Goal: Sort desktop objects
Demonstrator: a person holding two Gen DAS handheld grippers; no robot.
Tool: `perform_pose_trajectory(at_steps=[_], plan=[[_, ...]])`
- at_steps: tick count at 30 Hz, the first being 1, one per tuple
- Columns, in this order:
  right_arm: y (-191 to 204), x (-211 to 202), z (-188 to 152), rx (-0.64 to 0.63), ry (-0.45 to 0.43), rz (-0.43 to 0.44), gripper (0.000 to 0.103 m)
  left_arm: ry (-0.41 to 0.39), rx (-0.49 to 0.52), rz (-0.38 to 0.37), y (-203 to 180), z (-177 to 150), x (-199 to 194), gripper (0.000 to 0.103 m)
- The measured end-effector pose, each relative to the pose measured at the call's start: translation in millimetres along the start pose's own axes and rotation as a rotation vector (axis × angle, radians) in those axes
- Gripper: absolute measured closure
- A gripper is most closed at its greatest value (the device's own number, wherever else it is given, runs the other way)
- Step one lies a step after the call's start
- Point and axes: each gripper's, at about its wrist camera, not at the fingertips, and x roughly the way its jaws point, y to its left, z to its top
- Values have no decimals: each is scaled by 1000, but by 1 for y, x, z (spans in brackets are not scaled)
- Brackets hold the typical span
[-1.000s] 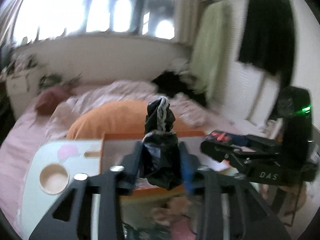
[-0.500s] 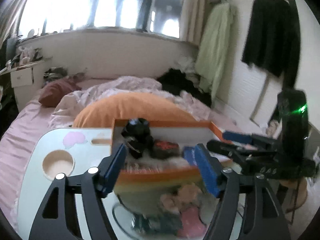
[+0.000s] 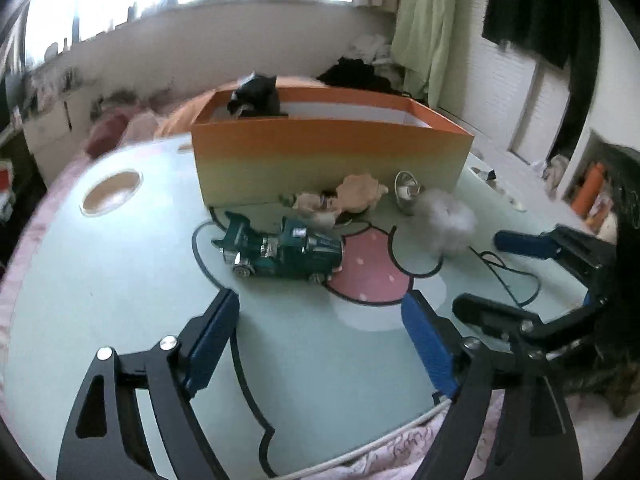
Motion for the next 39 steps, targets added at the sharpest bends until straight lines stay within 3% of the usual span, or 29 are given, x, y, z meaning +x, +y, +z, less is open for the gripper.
perform_pose_trajectory(at_steps=[3, 5, 39], plan=[[-3, 1, -4, 22, -26, 9, 2, -21, 59, 56, -10, -4, 2, 9], [-6, 0, -6, 27, -45, 13, 0, -20, 38, 70, -5, -5, 5, 0], [-6, 6, -9, 10, -62, 35, 0, -48, 56, 42, -1, -4, 11, 0]])
